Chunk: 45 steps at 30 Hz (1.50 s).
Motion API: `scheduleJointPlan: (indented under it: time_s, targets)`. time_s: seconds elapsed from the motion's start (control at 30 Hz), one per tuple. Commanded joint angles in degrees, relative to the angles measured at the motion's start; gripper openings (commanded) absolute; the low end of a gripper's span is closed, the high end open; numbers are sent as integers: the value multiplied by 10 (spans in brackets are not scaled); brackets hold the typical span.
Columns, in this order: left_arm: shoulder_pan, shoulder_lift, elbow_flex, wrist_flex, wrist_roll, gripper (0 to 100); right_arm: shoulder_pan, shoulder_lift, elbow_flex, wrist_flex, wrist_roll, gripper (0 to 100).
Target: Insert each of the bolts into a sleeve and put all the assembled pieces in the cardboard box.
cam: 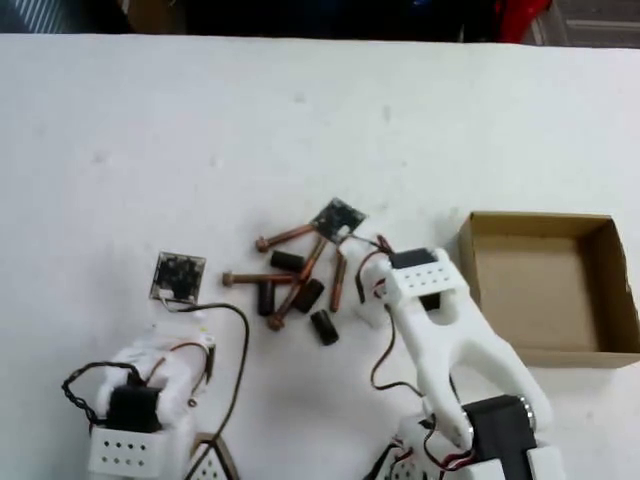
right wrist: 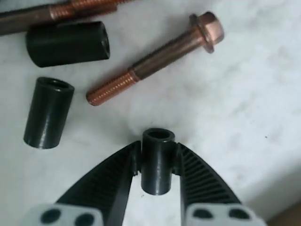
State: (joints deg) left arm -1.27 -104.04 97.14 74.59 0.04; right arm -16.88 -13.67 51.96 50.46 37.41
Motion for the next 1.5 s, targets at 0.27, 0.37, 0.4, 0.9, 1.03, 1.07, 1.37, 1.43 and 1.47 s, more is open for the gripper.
scheduleJointPlan:
  time_s: [0.27, 0.37, 0.4, 0.9, 1.03, 1.07, 1.37, 1.43, 1.47]
  targets:
    - [7, -5, -1, -11, 3, 24, -1, 0, 0, 26, 14, 70]
    - [7, -5, -1, -11, 3, 24, -5, 2, 0, 41, 15, 71]
    - [7, -5, -1, -11, 3, 24, -5, 7, -2, 44, 16, 72]
    - [7, -5, -1, -11, 3, 24, 0, 78, -33, 44, 42, 72]
    - [7, -5, -1, -11, 3, 24, 0, 78, -33, 42, 42, 13]
    - [7, -5, -1, -11, 3, 24, 0, 77, -33, 42, 42, 16]
    - [7, -5, -1, -17, 2, 24, 0, -7, -46, 70, 25, 16]
    - [-2, -5, -1, -31, 1, 24, -1, -59, -46, 83, -12, 16]
    - [-18, -5, -1, -38, 1, 24, -2, -87, -46, 90, -30, 16]
